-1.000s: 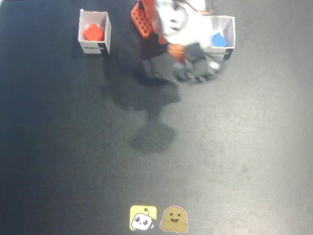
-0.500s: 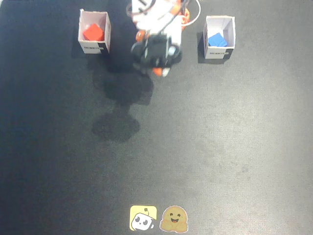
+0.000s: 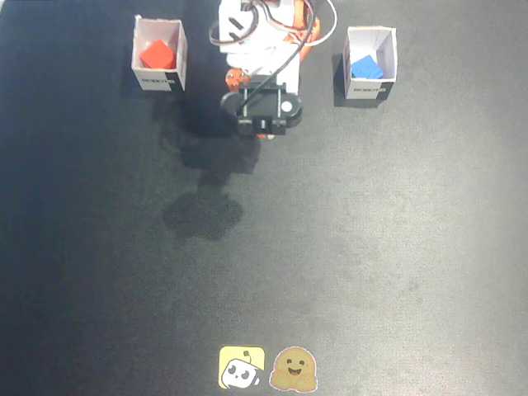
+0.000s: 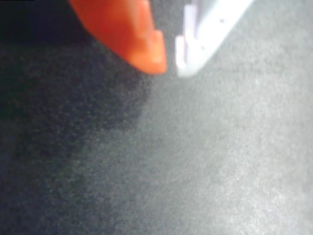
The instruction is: Put the red cube in the right box and the blue cube in the left box.
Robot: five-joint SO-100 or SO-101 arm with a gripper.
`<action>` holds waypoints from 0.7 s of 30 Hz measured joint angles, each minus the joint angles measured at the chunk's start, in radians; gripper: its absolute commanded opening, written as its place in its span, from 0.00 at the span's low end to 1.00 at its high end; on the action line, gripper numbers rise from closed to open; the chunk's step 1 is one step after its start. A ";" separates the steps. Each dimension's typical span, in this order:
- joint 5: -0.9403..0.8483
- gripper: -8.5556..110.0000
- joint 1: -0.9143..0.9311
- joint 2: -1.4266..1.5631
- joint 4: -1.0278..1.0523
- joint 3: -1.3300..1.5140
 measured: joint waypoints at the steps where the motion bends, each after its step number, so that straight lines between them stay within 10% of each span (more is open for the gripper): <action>1: -0.003 0.07 0.000 0.000 0.000 0.002; 21: -0.041 0.08 -0.008 0.000 0.000 0.002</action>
